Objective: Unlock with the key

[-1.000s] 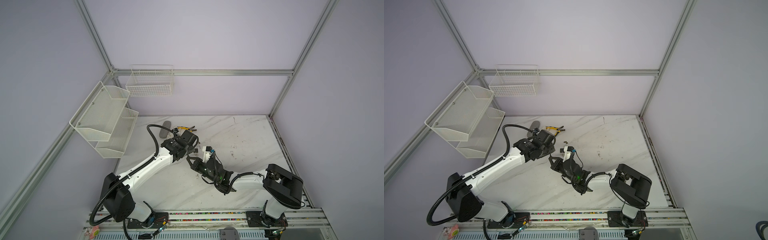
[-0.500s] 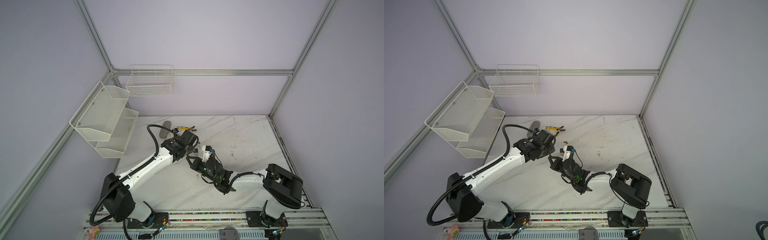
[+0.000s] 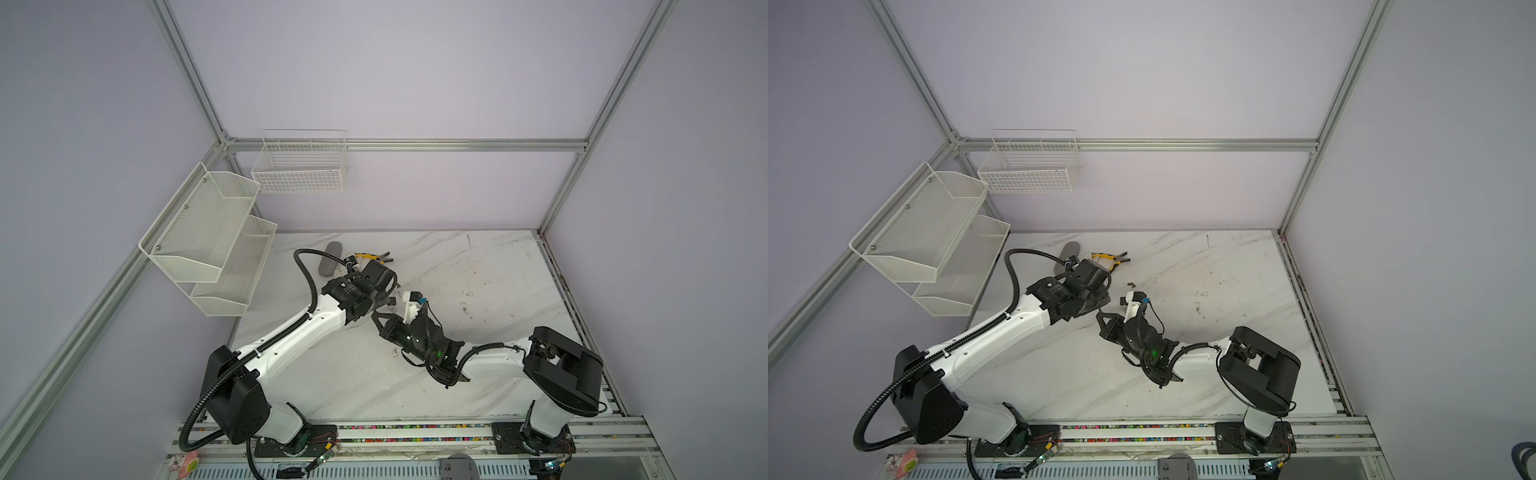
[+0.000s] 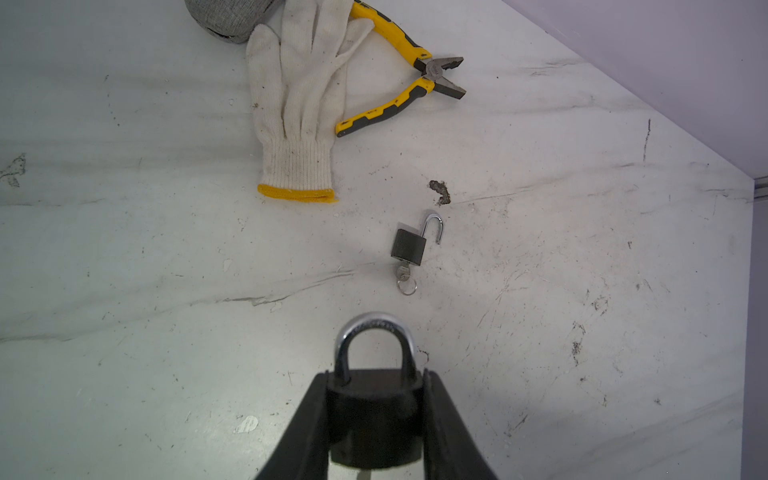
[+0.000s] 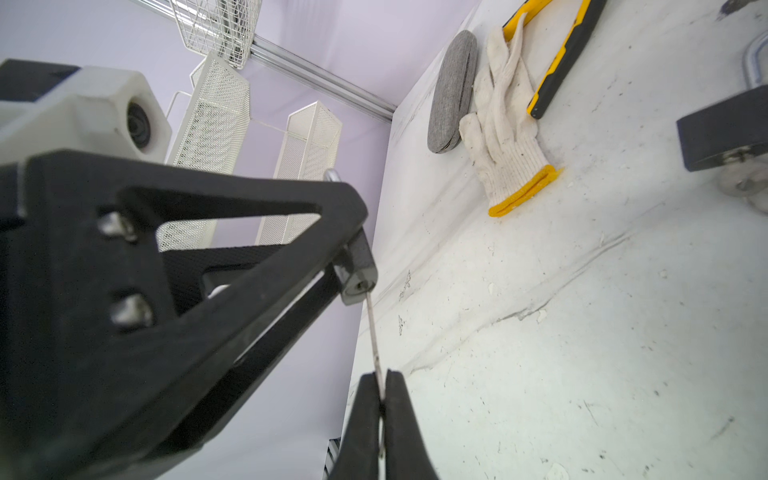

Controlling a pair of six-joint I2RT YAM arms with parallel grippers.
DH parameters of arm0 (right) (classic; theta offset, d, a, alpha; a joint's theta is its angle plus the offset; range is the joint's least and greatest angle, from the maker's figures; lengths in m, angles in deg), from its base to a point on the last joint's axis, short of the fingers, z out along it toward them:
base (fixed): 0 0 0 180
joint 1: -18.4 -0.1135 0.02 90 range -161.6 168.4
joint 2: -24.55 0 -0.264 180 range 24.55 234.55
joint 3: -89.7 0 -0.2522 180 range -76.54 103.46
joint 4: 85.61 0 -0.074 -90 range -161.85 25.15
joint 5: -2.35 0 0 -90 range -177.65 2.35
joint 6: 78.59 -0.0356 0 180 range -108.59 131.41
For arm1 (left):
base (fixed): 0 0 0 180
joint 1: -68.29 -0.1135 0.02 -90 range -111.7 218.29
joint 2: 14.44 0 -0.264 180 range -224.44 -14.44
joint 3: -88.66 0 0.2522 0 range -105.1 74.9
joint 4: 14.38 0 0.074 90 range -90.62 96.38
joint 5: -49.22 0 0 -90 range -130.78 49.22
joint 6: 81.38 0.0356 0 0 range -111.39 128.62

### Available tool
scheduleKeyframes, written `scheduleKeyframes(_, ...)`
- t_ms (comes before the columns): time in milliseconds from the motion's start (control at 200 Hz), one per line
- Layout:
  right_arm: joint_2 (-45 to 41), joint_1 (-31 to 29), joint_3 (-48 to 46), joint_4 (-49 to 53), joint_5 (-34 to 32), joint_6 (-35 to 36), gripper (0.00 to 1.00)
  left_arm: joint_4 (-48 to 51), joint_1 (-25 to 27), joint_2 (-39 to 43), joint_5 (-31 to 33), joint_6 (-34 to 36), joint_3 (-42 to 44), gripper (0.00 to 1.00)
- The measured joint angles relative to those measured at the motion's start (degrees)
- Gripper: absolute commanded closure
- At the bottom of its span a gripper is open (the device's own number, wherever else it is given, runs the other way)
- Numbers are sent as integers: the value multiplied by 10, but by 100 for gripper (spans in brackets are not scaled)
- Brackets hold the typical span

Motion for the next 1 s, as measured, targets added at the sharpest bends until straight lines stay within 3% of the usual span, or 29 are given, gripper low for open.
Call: scheduleKeyframes(1000, -15, 4, 0, -6, 1, 13, 100, -4, 0, 21, -1, 0, 0, 100)
